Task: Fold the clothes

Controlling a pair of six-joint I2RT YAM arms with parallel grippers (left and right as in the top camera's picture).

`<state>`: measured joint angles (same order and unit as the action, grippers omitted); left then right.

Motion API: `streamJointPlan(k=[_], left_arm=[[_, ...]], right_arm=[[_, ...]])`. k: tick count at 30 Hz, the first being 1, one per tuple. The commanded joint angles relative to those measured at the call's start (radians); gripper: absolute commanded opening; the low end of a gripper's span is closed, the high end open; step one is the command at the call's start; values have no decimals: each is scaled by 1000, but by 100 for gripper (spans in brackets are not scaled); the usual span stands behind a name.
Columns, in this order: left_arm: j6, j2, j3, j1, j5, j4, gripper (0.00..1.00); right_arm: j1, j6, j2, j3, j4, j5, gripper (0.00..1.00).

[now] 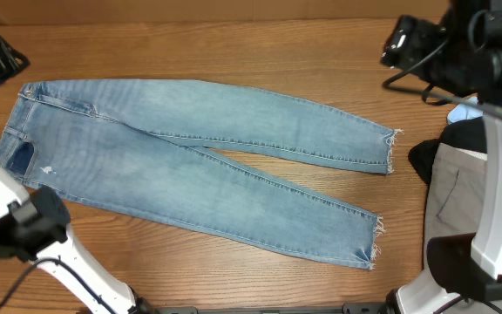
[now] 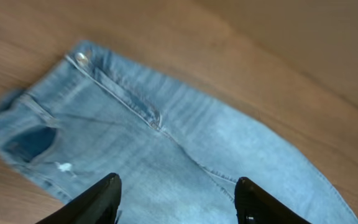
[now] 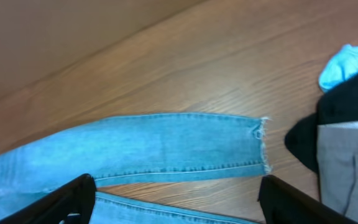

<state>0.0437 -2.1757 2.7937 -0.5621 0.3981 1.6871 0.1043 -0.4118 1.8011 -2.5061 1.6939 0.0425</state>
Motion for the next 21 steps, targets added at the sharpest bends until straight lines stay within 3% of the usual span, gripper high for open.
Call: streamJointPlan(k=[1, 4, 10, 16, 21], left_arm=[[-32, 159, 21, 16, -21, 3, 64], [-38, 248, 21, 22, -54, 3, 73], [-37, 398, -39, 26, -106, 3, 76], [-36, 544, -266, 26, -186, 3, 77], [-5, 587, -482, 26, -265, 2, 78]], right_arm=[[-78, 9, 28, 46, -1, -96, 90], [-119, 53, 58, 101, -1, -124, 90], [-140, 52, 73, 276, -66, -124, 90], [-139, 53, 73, 448, -144, -146, 87], [-139, 76, 64, 450, -145, -198, 85]])
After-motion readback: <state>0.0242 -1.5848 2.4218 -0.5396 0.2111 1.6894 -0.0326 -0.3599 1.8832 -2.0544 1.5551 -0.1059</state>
